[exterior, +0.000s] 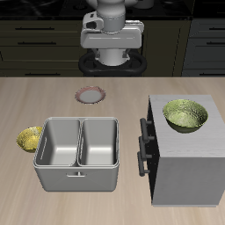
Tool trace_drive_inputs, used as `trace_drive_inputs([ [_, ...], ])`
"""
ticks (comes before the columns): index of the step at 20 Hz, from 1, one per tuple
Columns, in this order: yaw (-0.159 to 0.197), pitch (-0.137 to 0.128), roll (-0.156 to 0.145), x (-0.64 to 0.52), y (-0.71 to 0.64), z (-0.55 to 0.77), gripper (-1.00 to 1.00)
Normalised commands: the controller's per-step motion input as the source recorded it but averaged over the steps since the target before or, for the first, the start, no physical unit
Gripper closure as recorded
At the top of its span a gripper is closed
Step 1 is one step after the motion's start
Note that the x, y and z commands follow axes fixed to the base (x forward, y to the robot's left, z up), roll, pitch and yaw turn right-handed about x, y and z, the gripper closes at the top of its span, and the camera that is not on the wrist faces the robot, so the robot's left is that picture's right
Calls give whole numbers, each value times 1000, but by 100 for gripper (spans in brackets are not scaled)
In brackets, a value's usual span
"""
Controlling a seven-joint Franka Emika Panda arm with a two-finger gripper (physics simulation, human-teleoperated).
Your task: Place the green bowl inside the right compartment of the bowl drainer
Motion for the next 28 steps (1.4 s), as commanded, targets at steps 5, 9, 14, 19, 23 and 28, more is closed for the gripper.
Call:
trace_drive_inputs([
  [5, 23, -7, 48, 210, 249, 123, -100],
  [9, 32, -2, 55, 306, 276, 88, -100],
  [14, 16, -3, 51, 265, 245, 87, -100],
  [19, 10, -1, 60, 333, 322, 76, -100],
  [23, 9, 17, 39, 308, 268, 22, -100],
  [28, 3, 6, 38, 224, 177, 32, -100],
])
